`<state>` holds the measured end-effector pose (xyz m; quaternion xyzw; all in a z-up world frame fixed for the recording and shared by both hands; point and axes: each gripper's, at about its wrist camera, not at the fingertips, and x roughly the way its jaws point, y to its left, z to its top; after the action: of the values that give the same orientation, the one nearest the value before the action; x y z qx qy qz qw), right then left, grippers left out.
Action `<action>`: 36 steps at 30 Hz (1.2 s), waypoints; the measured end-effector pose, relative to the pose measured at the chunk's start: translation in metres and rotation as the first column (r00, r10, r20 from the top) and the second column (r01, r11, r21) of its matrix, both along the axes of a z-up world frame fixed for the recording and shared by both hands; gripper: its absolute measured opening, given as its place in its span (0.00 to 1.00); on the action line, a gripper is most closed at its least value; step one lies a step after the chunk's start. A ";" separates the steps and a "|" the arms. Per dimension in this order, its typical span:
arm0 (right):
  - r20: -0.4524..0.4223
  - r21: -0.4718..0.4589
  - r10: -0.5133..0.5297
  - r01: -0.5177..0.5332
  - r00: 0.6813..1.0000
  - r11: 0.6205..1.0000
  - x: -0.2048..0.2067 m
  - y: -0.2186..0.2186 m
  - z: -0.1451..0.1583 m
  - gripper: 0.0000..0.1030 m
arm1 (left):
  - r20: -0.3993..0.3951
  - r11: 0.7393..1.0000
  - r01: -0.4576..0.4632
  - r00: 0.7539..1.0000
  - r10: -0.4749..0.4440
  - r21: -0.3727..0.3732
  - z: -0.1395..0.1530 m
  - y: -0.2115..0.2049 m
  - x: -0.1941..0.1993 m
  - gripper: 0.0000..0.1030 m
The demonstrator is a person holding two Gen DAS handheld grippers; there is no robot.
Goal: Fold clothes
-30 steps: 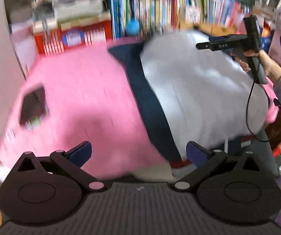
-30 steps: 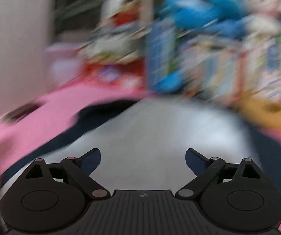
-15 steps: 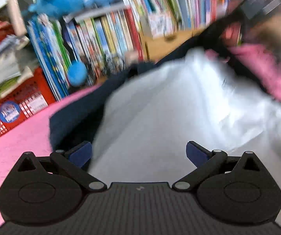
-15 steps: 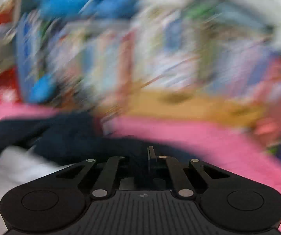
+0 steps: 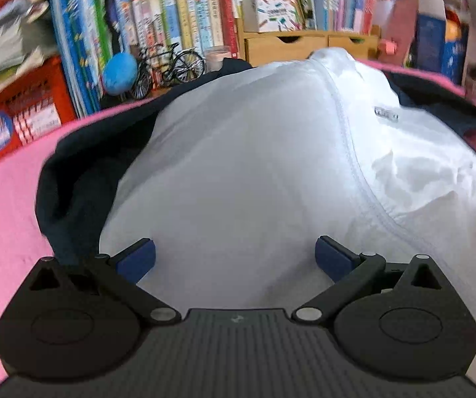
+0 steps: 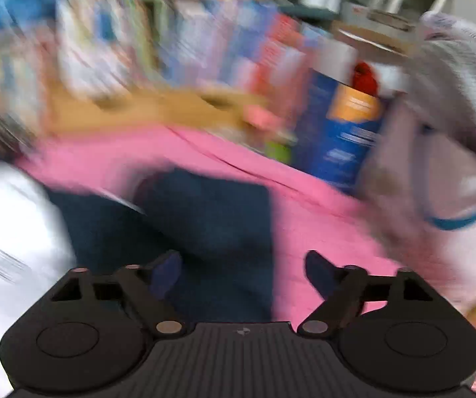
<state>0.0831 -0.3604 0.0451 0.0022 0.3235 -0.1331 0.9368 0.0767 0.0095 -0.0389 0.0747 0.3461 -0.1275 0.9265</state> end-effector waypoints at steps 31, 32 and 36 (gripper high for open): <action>0.047 0.390 0.905 -0.842 0.422 0.372 0.209 0.497 0.047 0.06 | 0.030 0.998 -0.011 0.999 0.013 -0.065 -0.004 0.013 -0.014 1.00; 0.076 0.382 0.936 -0.877 0.345 0.292 0.193 0.504 0.057 0.08 | 0.030 0.998 -0.011 0.999 0.013 -0.066 -0.005 0.013 -0.014 1.00; 0.159 0.297 0.978 -0.952 0.133 0.081 0.142 0.520 0.092 0.75 | 0.030 0.998 -0.011 0.999 0.013 -0.060 -0.005 0.011 -0.012 1.00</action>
<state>0.2254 0.1592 0.1368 -0.0610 0.2988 0.5715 0.7618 0.0644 0.0209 -0.0439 0.0468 0.3286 -0.1310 0.9342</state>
